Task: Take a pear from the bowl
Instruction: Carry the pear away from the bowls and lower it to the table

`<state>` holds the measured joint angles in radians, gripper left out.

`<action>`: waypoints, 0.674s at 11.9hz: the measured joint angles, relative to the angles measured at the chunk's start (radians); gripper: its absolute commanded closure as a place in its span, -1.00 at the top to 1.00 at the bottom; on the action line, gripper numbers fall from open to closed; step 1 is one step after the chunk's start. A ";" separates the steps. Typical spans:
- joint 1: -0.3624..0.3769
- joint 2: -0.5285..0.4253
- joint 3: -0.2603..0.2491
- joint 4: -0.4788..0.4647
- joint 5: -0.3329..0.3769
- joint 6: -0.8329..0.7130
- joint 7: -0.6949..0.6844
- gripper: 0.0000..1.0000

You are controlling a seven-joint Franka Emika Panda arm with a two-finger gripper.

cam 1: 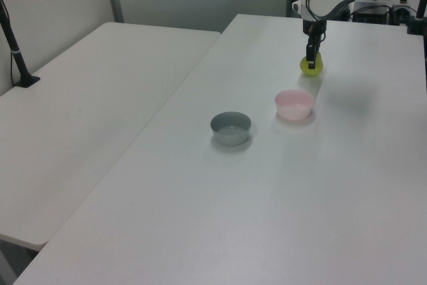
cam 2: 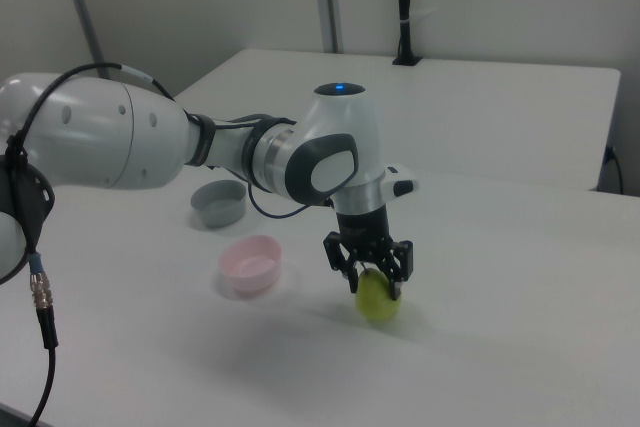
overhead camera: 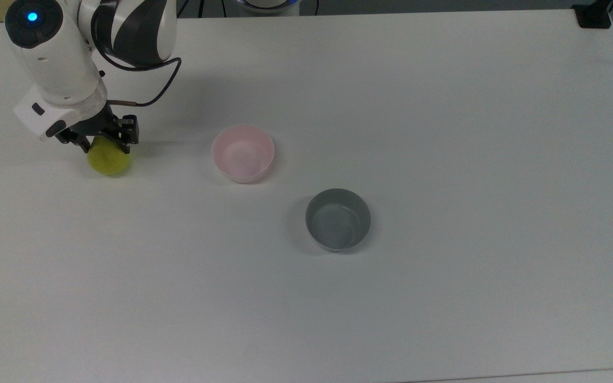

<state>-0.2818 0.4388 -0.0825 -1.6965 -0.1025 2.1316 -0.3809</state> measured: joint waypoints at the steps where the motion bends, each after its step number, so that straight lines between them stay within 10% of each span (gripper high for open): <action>1: 0.000 0.003 0.001 0.000 0.000 0.000 0.000 0.76; 2: 0.000 0.004 0.001 0.000 0.000 0.000 0.000 1.00; 8: 0.001 -0.012 0.002 0.019 0.000 0.001 0.029 1.00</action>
<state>-0.2805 0.4272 -0.0810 -1.6779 -0.1025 2.1321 -0.3522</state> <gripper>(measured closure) 0.000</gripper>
